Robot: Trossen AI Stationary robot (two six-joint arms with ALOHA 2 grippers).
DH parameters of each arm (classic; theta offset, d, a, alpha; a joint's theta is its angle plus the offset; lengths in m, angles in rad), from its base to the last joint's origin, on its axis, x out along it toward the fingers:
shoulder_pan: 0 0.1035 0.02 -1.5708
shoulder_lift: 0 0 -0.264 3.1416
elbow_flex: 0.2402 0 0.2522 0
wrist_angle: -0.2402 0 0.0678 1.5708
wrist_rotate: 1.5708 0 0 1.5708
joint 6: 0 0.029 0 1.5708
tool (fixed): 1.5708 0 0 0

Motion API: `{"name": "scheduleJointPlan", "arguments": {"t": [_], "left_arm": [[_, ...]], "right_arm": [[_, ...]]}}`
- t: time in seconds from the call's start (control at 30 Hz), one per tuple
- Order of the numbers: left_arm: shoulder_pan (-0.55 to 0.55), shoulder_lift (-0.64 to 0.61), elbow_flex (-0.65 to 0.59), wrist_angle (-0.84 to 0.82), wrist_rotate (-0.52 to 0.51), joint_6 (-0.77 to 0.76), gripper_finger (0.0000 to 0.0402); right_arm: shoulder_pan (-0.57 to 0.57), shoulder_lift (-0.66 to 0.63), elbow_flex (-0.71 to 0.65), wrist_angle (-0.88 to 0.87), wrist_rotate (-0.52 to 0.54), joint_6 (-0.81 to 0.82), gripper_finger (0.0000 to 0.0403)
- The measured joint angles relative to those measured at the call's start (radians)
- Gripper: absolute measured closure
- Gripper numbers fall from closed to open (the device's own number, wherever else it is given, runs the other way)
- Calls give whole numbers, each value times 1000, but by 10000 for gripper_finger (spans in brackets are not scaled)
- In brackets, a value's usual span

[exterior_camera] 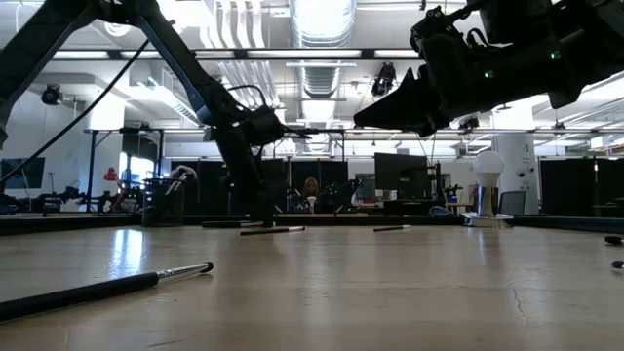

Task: Pick & Place Makeup Supplies
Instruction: Put the makeup brush into the makeup holder

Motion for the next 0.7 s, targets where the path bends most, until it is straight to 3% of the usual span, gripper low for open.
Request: {"name": "scheduleJointPlan", "arguments": {"t": [0.23,0.5,0.7], "left_arm": [[0,31,2,6,4,29,265],[-16,6,0,-17,6,-4,384],[-71,-89,-4,-39,9,-7,392]], "right_arm": [[0,0,2,0,0,0,394],[0,0,4,1,0,3,394],[0,0,3,-1,0,15,394]]}}
